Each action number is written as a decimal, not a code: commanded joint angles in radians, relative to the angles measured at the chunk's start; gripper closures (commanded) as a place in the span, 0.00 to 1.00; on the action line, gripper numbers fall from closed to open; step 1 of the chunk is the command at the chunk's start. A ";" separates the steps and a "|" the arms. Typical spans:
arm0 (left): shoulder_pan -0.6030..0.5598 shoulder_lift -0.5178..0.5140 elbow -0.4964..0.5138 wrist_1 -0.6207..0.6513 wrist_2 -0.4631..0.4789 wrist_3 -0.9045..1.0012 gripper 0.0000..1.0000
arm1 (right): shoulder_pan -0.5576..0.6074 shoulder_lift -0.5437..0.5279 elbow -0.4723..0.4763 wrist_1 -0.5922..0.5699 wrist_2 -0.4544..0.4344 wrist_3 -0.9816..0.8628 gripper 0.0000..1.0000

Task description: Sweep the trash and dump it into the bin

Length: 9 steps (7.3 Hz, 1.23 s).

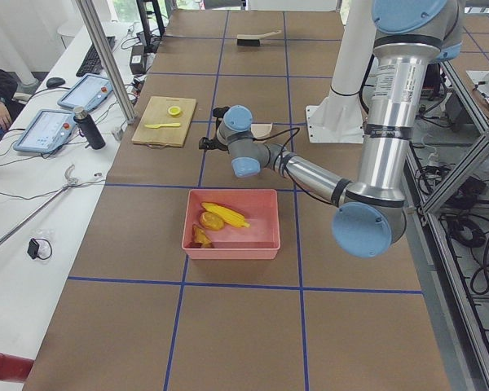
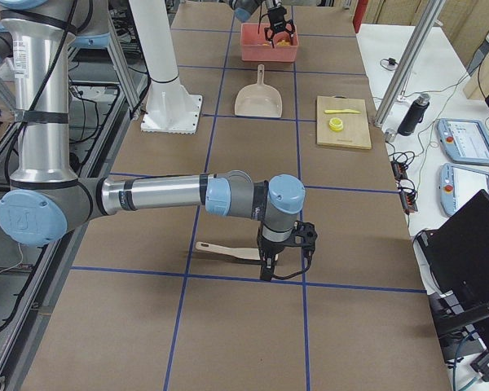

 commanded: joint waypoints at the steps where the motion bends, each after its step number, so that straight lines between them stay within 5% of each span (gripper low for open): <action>1: -0.213 0.106 -0.011 0.000 0.018 0.000 0.02 | 0.000 0.007 0.001 0.002 0.002 0.000 0.00; 5: -0.552 0.320 0.087 -0.002 -0.055 -0.307 0.02 | -0.001 0.007 -0.001 0.002 0.002 0.000 0.00; 7: -0.718 0.317 0.245 0.009 -0.388 -0.482 0.02 | -0.003 0.005 -0.001 0.027 0.007 0.000 0.00; 9: -0.774 0.300 0.258 0.243 -0.509 -0.462 0.02 | -0.003 0.001 -0.007 0.045 0.007 0.002 0.00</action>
